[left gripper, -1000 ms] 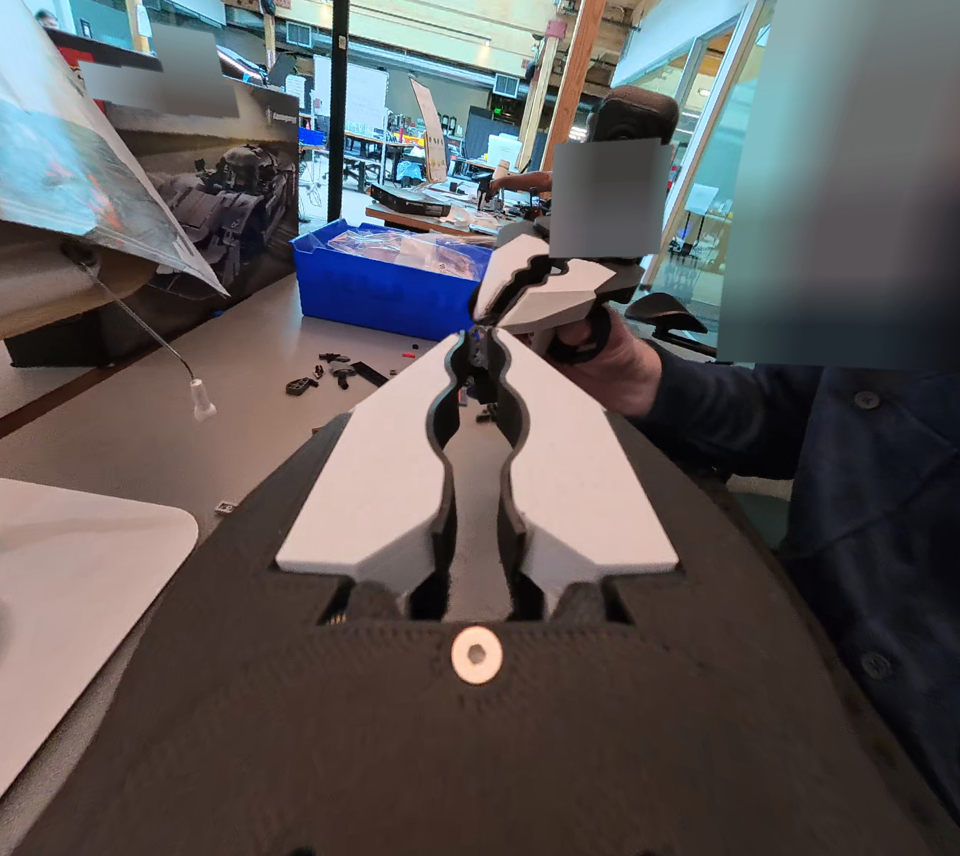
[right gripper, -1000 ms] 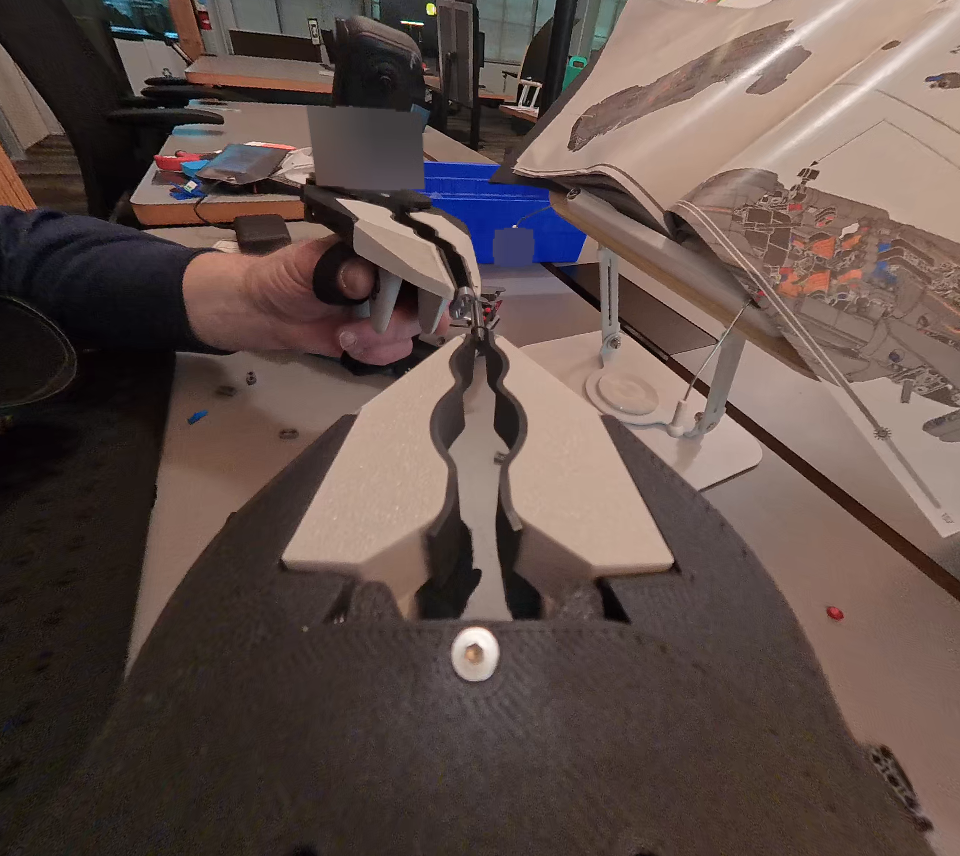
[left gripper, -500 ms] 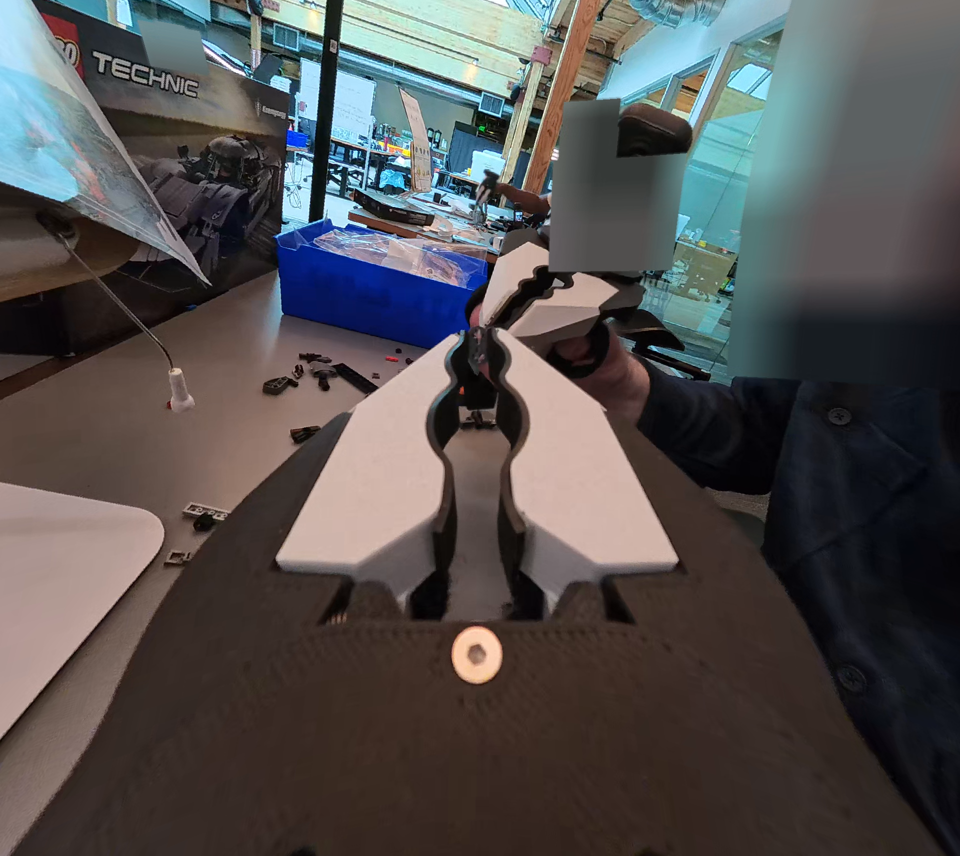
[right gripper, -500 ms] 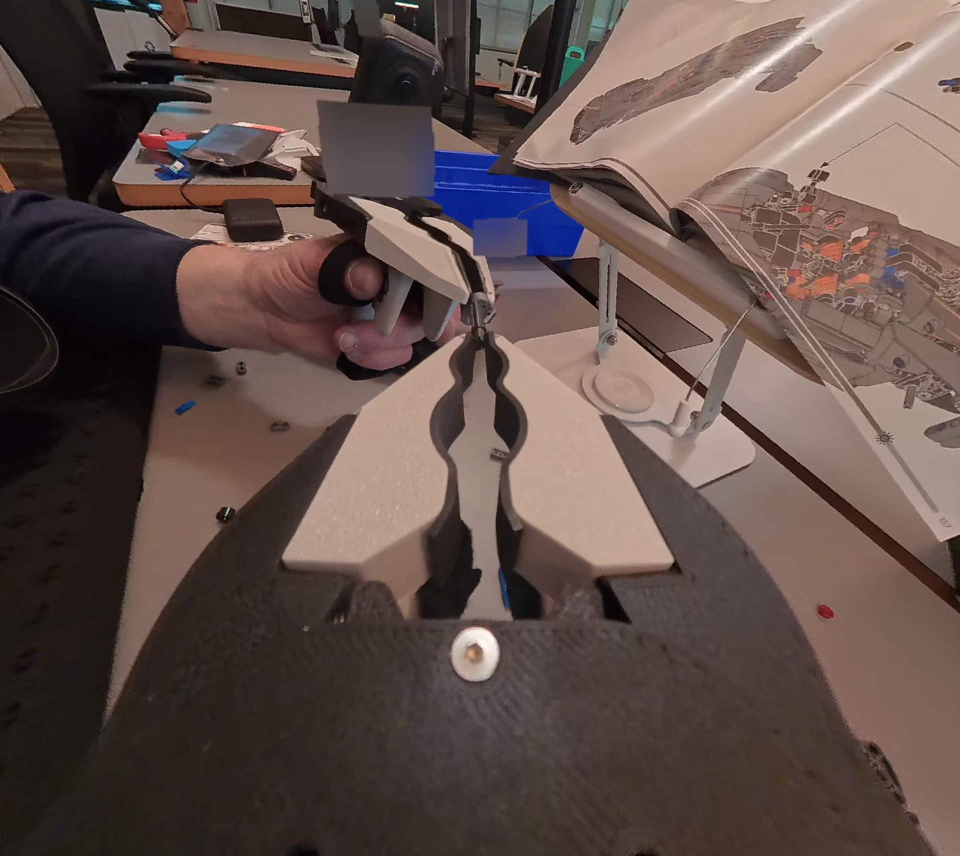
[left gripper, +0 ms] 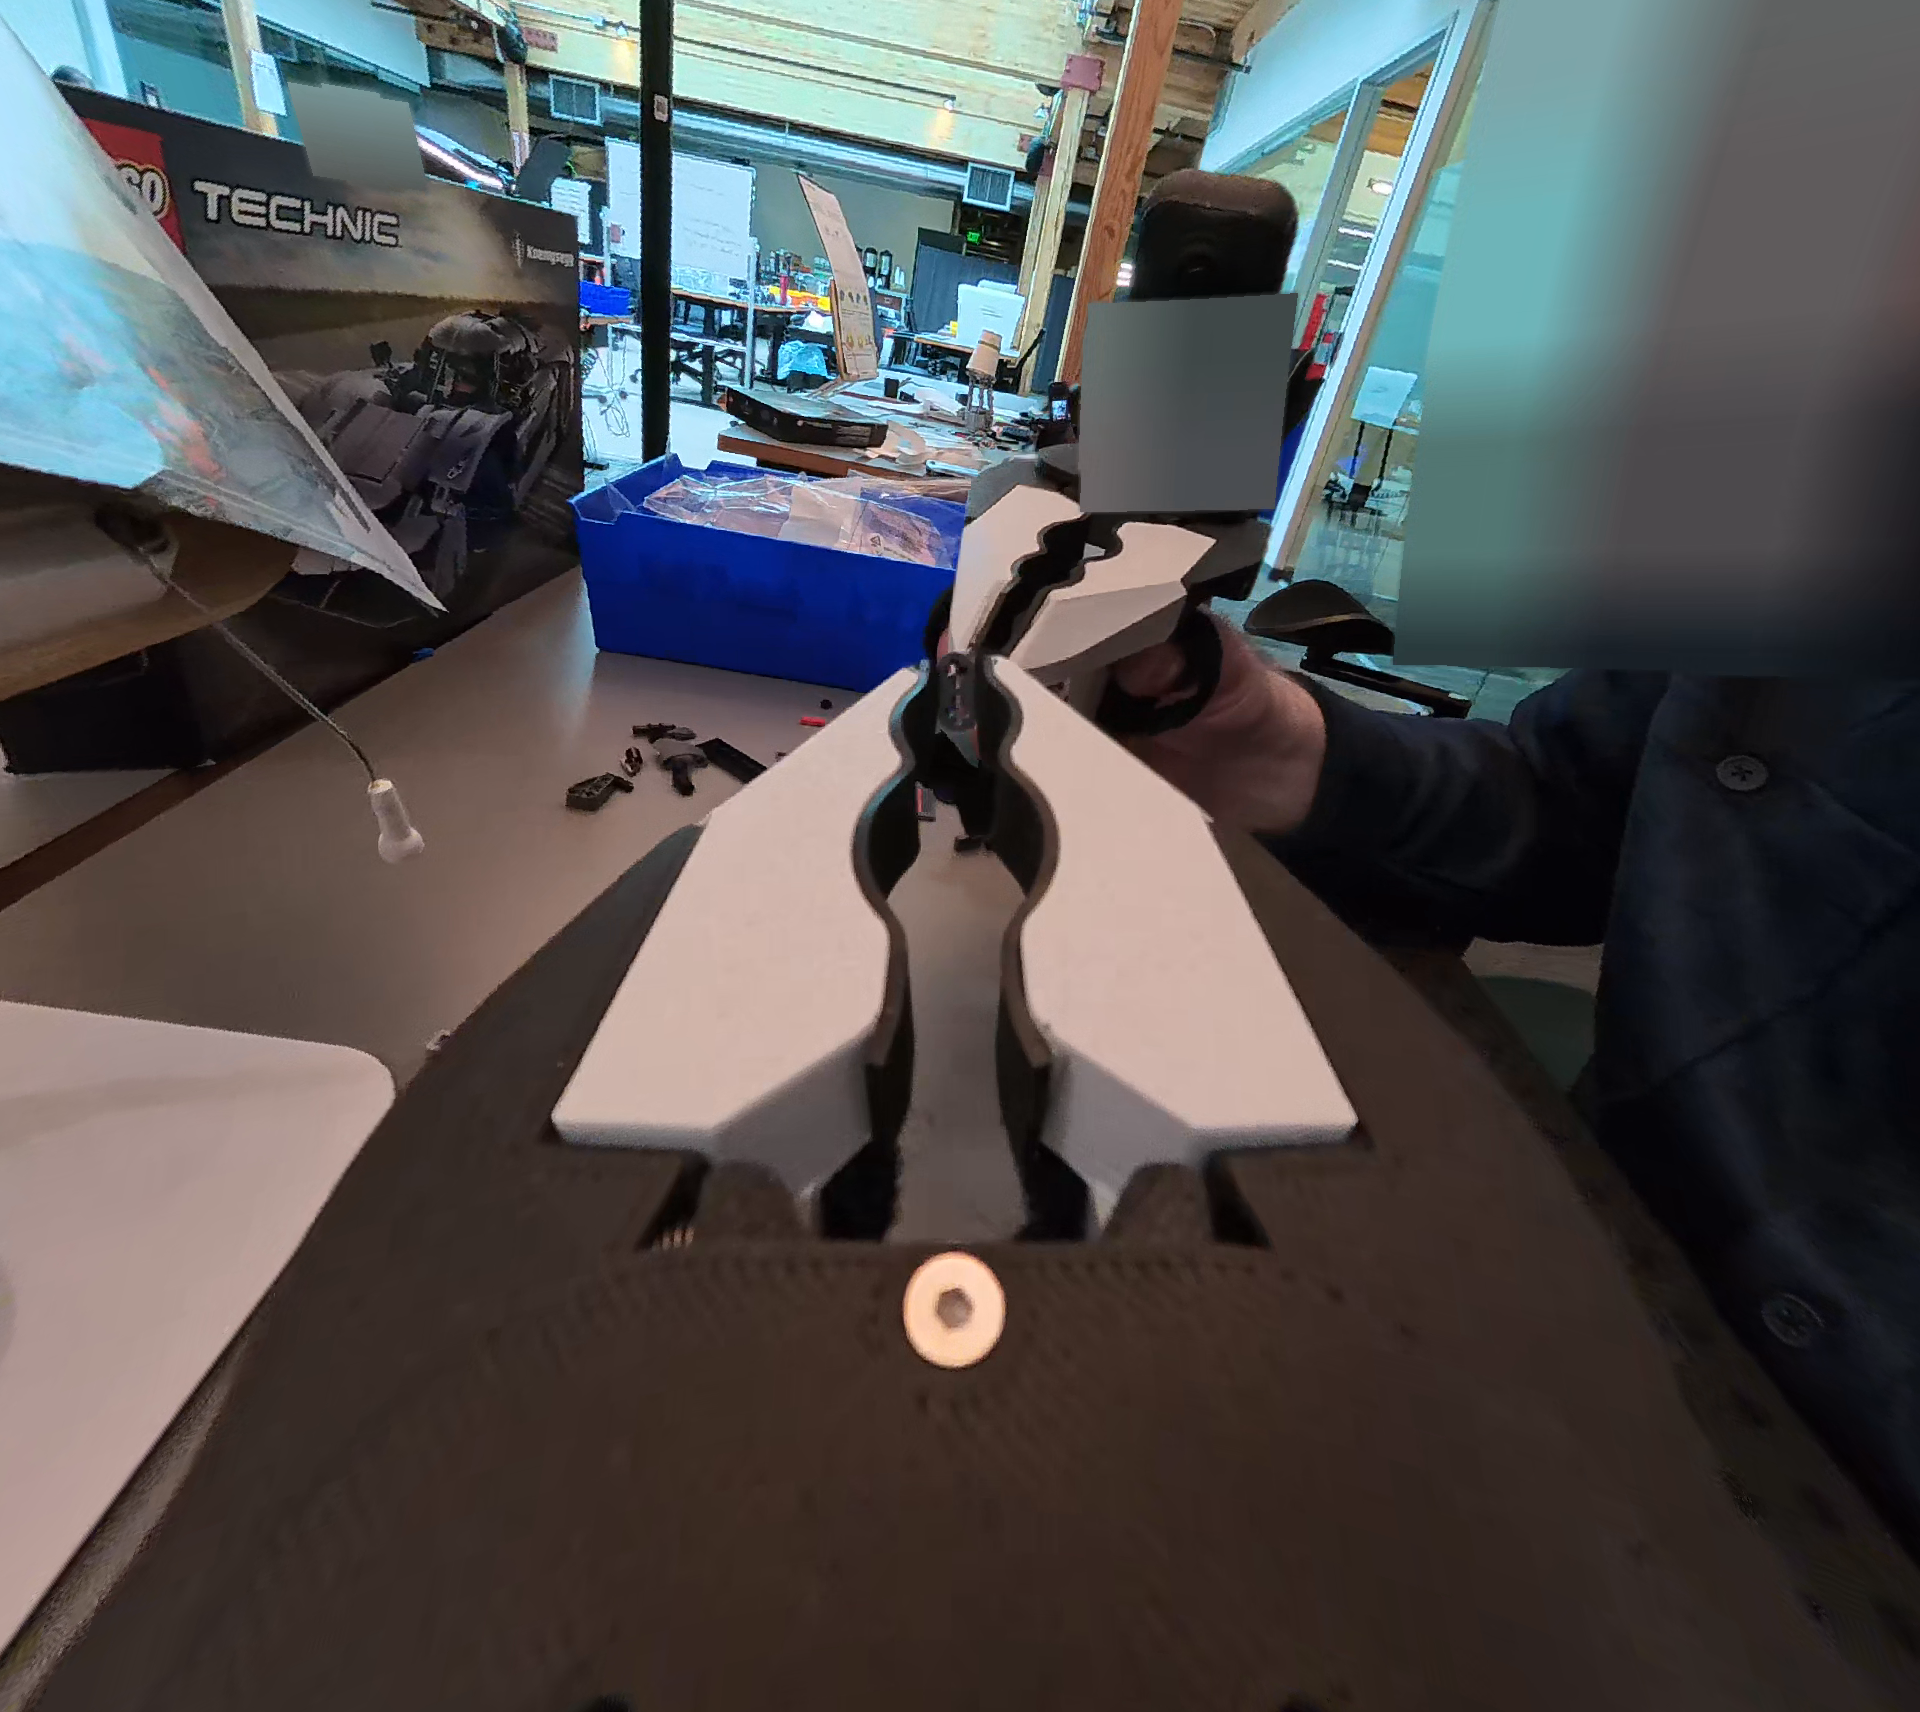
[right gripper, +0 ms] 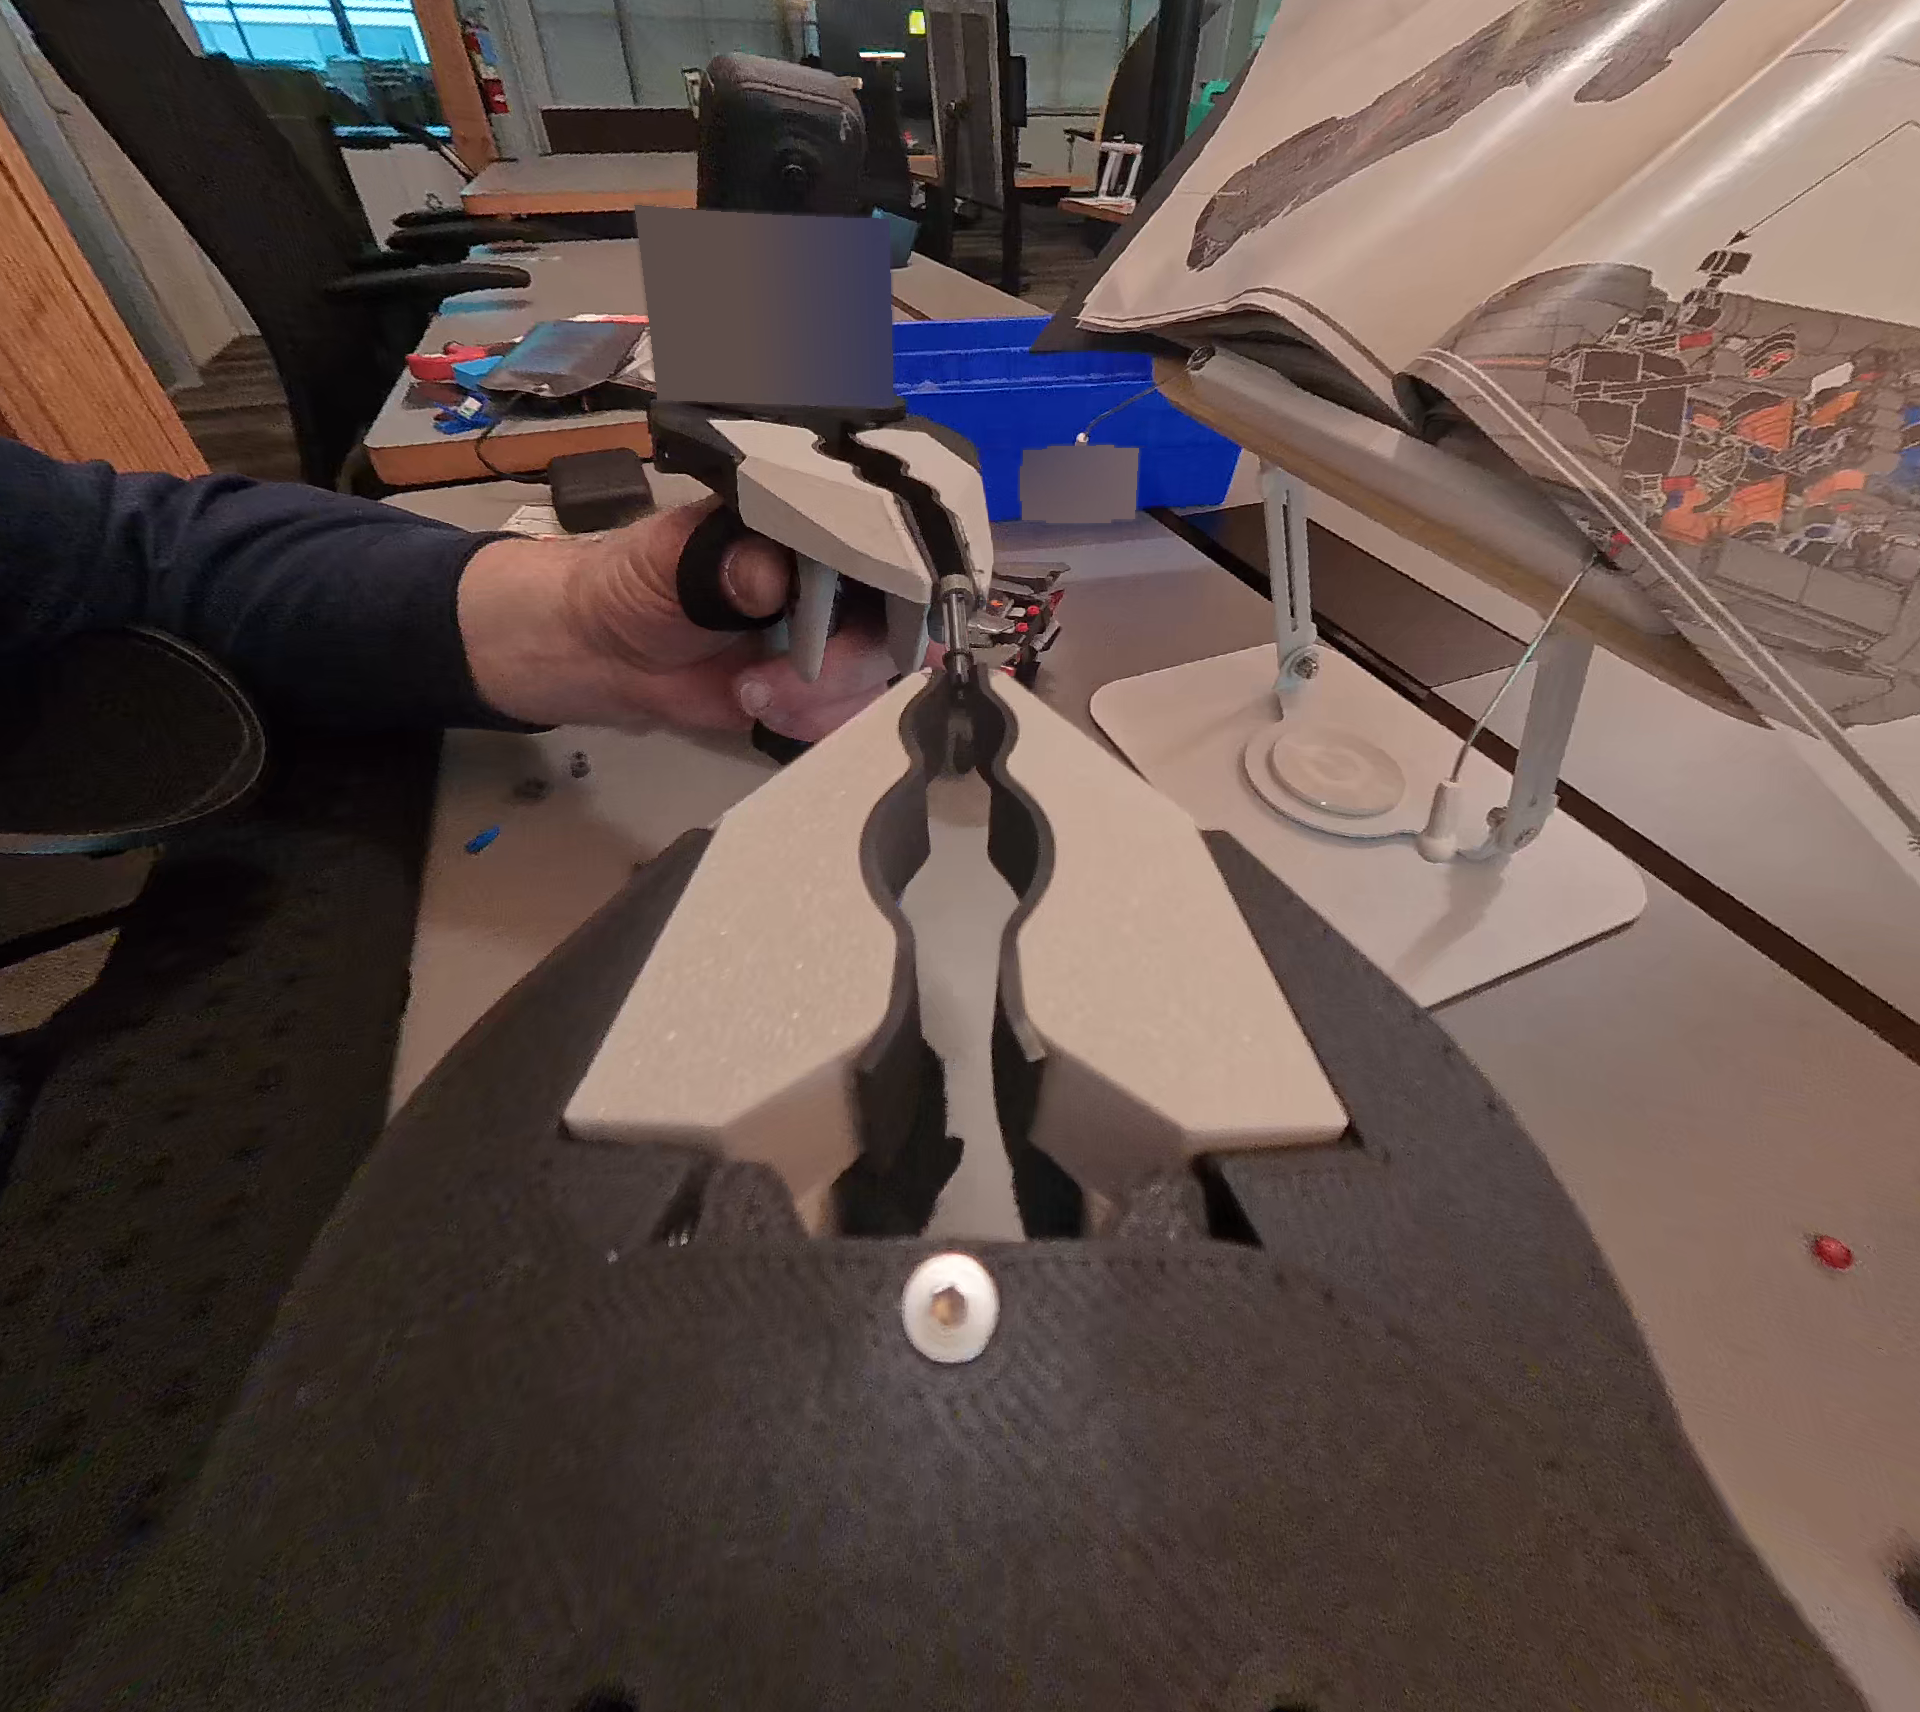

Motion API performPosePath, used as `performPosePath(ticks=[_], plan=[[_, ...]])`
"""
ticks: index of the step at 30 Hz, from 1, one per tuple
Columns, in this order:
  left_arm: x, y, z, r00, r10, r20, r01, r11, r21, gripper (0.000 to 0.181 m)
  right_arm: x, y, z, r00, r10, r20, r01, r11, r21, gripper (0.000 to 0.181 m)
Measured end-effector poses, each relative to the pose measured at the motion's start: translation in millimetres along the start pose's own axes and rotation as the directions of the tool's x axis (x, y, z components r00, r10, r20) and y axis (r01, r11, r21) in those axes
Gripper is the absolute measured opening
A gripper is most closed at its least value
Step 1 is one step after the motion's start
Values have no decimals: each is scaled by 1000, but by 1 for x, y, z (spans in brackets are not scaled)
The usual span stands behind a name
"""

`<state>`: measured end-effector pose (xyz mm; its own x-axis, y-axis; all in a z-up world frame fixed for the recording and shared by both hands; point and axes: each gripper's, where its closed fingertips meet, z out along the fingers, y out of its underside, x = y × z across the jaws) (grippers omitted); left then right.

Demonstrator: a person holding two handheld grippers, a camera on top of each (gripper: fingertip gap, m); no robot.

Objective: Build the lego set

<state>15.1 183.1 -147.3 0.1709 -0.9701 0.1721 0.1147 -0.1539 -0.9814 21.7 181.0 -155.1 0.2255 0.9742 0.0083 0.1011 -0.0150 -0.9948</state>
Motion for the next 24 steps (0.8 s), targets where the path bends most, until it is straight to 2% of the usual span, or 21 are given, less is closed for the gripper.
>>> performPosePath(ticks=[6, 19, 24], plan=[[4, -1, 0, 997, 80, 3, -80, 997, -18, 4, -4, 1, 0, 994, 83, 69, -84, 996, 9, 0], [7, 4, -1, 960, 280, 19, -275, 952, -136, 3, -8, 3, 1, 982, 136, 132, -136, 991, -4, 0], [11, 2, -1, 959, 284, 1, -282, 951, -126, 4, -11, 1, 0, 977, 140, 162, -144, 989, 14, 0]])
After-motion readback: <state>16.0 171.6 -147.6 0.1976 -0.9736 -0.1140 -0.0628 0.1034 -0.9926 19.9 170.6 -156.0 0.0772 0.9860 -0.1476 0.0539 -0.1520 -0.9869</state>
